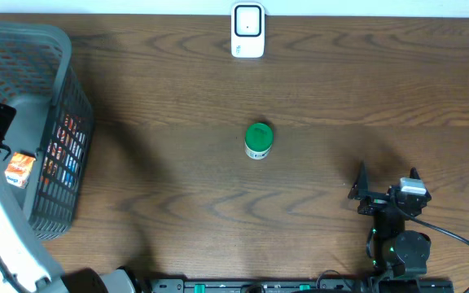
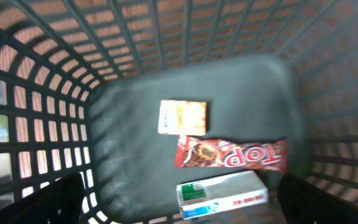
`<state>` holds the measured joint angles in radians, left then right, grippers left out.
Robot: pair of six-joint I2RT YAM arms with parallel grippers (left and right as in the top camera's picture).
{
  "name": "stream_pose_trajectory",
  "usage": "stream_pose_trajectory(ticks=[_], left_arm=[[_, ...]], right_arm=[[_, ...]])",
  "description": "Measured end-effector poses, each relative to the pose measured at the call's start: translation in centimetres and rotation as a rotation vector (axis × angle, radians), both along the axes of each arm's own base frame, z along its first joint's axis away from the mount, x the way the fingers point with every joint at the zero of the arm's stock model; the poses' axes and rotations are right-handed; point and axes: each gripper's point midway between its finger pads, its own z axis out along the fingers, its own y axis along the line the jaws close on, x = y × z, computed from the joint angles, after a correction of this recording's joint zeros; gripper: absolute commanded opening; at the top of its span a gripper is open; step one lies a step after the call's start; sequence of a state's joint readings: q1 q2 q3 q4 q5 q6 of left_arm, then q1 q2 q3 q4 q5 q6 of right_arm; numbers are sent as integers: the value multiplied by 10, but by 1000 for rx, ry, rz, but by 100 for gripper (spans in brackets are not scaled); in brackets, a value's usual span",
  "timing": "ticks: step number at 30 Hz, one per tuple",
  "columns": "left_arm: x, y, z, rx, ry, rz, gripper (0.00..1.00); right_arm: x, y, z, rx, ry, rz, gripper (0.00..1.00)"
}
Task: Scan the item barcode
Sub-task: 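Reach the left gripper into the basket toward the orange box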
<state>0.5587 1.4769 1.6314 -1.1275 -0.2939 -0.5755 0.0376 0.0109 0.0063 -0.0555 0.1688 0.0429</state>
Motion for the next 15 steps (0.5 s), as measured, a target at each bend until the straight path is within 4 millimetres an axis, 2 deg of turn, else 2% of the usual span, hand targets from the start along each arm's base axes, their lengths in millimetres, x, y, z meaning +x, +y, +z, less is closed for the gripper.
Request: stream_pose_trajectory(ticks=[6,15], left_arm=[[3,22,-44,-74,111,49,98],[4,43,-81,-125,180,91,98]], right_arm=[[0,0,0,0,0,0,99],[0,0,0,0,0,0,99]])
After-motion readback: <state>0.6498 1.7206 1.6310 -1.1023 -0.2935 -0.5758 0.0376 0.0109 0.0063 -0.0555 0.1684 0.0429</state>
